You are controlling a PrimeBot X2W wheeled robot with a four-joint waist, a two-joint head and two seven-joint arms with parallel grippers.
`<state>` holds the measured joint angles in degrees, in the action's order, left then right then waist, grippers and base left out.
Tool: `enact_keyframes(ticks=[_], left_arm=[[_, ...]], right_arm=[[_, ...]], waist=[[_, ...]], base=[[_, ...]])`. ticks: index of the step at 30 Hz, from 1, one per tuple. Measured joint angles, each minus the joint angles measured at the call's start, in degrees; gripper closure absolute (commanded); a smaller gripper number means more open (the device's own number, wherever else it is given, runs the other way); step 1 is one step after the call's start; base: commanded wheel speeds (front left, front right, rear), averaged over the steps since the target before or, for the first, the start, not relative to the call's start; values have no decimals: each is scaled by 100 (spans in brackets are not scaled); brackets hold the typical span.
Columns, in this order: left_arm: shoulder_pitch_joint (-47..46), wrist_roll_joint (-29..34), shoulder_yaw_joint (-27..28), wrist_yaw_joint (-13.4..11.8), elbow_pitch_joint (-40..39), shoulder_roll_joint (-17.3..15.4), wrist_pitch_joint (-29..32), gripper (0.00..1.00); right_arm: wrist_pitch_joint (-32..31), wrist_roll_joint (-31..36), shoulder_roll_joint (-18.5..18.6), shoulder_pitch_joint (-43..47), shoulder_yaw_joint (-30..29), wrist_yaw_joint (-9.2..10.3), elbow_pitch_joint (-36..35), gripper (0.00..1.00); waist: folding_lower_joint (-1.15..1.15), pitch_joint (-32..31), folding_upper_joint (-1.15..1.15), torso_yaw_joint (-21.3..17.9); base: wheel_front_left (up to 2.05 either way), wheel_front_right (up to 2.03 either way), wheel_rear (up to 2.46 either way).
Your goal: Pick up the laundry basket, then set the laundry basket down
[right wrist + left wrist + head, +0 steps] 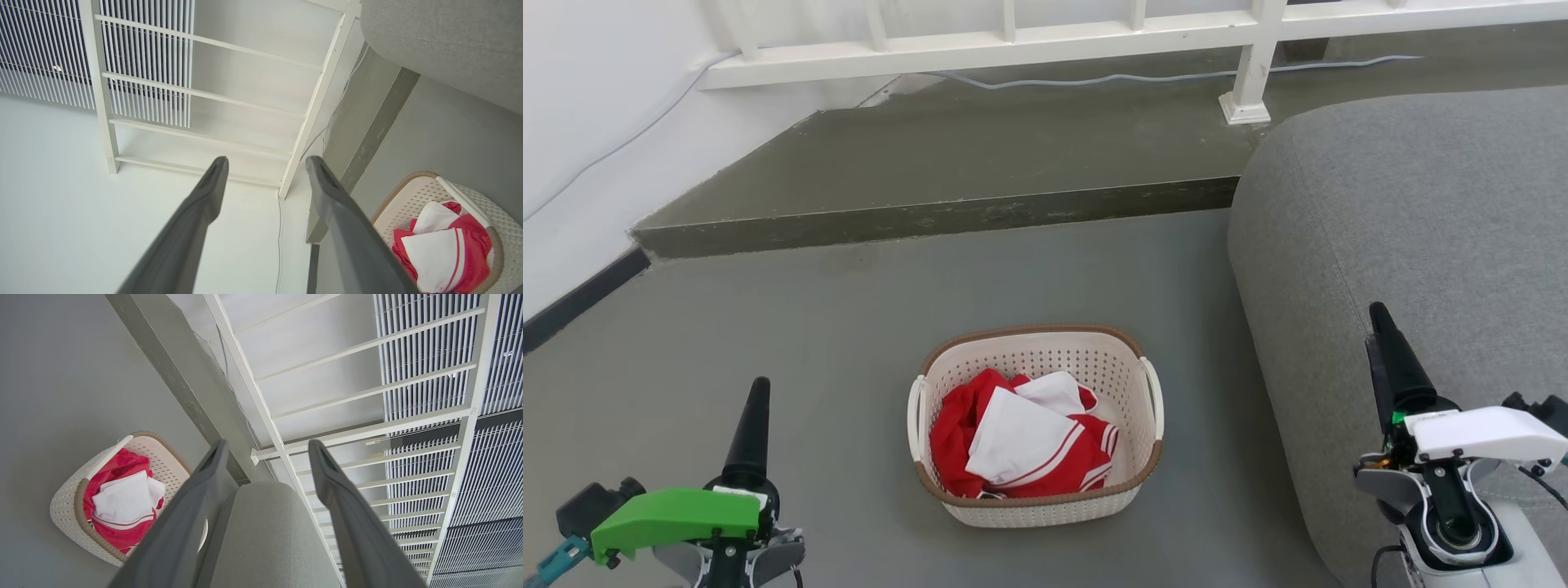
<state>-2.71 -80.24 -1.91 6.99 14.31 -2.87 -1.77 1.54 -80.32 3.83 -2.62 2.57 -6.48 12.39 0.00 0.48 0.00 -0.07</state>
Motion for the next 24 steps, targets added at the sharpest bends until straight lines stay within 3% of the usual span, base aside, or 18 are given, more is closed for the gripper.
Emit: enact_keyframes(ticks=[7,24], left_arm=[[-70,576,-99,-5,-30,-56,-140,0],[-162,2330,-330,-254,-270,-176,-466,0]], right_arm=[[154,772,269,-122,308,-1,-26,0],[508,2227,479,-325,788,47,-37,0]], waist=[[0,2,0,0],[0,8,0,2]], base=[[0,0,0],[0,0,0]])
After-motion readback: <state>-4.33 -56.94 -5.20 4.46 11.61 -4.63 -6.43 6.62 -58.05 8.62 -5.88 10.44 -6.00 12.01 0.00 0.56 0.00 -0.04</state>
